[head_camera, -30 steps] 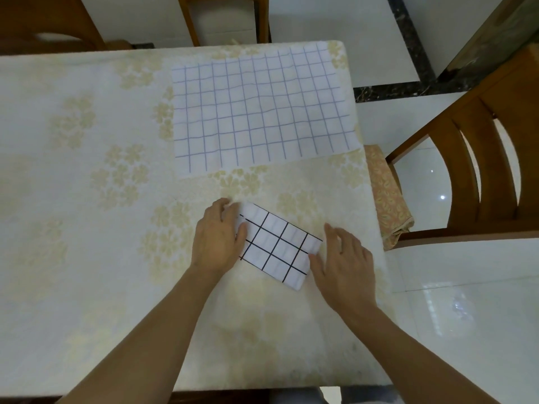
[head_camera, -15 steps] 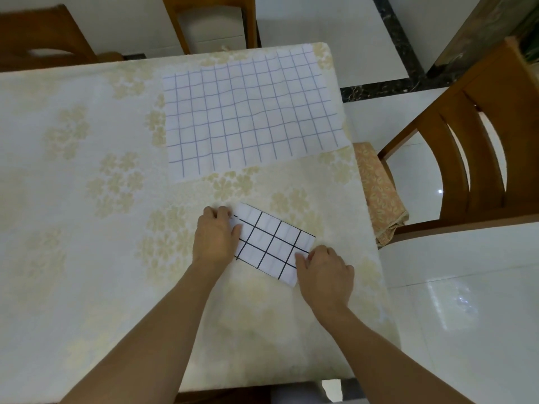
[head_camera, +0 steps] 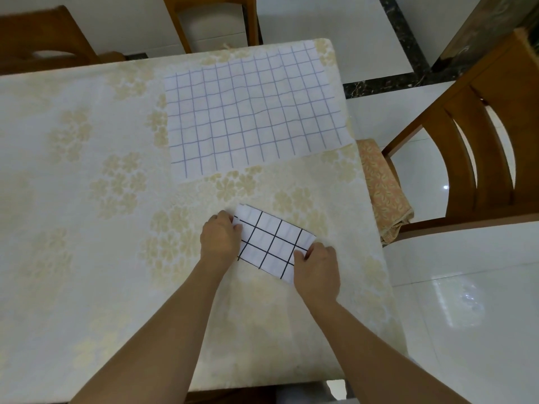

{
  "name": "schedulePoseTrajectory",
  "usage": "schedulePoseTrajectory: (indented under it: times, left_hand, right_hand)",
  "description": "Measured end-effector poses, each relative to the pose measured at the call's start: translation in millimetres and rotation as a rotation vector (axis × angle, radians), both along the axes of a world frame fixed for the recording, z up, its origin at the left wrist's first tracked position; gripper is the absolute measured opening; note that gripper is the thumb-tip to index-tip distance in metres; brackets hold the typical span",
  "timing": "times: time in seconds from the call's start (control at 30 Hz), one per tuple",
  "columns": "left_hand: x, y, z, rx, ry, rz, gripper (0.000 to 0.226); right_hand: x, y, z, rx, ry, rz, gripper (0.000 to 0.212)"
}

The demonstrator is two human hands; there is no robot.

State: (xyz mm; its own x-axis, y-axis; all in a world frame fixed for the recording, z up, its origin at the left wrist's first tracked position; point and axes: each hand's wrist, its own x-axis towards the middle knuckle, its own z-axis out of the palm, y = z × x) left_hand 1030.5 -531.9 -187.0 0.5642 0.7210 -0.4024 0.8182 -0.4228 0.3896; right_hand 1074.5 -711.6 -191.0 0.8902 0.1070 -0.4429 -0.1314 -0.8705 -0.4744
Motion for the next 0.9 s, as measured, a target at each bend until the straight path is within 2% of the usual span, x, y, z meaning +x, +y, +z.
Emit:
schedulePoseTrajectory:
  times: [0.23,0.37,0.47,0.57,0.7,0.8,0.9]
  left_hand:
    - [-7.8,-5.4,9.6,-0.125,-0.128,0.11,0.012]
    - [-15.8,-12.7,17.6,-0.3,-0.266,0.295,0.009]
    - [-21.1,-20.3,27.0,-0.473,-0.428,0.511,0.006]
    - [-26.5,-28.3,40.5,-0.646,-0.567,0.669,0.018]
    - [-29.3,-39.7,64.9,-0.831,-0.687,0.694,0.023]
    - [-26.3,-50.7,80.1,-0.837,-0.757,0.683,0.021]
    - [-23.1,-64.5,86.4,-0.645,-0.726,0.552,0.027]
  right_hand:
    - [20.5,-3.0,7.6,0.213,0.038,-0.064,0.02]
    - [40.4,-4.4,17.5,0.355,0.098,-0.109,0.013]
    - [55.4,-6.6,26.0,0.485,0.137,-0.167,0.024]
    - [69.1,-10.5,38.4,0.592,0.194,-0.147,0.036]
    - [82.7,-16.7,62.8,0.661,0.251,-0.042,0.011]
    - [88.5,-23.4,75.4,0.691,0.272,-0.025,0.006]
    - [90.1,-29.8,84.8,0.7,0.264,-0.027,0.006]
